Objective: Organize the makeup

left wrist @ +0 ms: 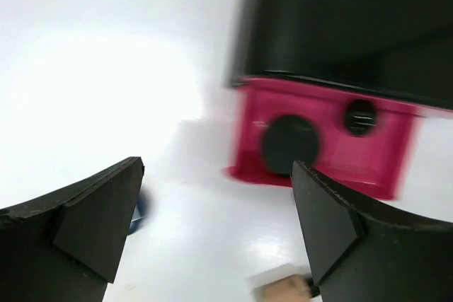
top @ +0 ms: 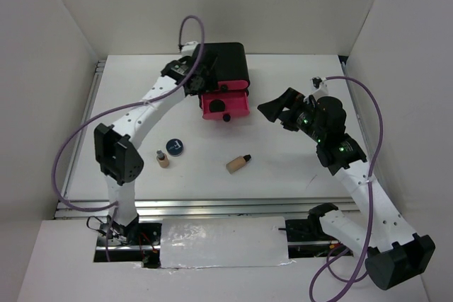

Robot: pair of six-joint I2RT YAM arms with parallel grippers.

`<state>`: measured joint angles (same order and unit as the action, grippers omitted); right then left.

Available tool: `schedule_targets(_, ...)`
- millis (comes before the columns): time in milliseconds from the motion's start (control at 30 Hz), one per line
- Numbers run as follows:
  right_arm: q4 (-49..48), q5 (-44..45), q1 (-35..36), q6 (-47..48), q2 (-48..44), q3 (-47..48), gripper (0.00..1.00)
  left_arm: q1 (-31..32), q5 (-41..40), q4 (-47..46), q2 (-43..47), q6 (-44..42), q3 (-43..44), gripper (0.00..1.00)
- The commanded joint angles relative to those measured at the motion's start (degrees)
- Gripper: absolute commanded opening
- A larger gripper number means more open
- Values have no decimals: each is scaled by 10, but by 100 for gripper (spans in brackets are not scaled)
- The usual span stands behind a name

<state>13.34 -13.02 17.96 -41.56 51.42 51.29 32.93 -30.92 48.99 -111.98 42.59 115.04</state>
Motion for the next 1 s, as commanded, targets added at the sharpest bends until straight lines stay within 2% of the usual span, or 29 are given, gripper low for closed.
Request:
schedule_targets(0,-10,-10,1,18,-17,1,100,-50,-3,91,50,54,-51,99)
schedule_targets(233,9,-13,0,24,-6,15,100,-90,73,63,130,45,-247,99)
schedule_targets(433,12,-61,1,30,20,33,100,-94,128,15,151,39,-362,99)
schedule_targets(700,-3,-99,1,29,32,35,100,-101,158,-70,139,20,-425,99)
schedule_targets(967,-2,-107,1,29,34,42,100,-108,160,-102,113,25,-446,99)
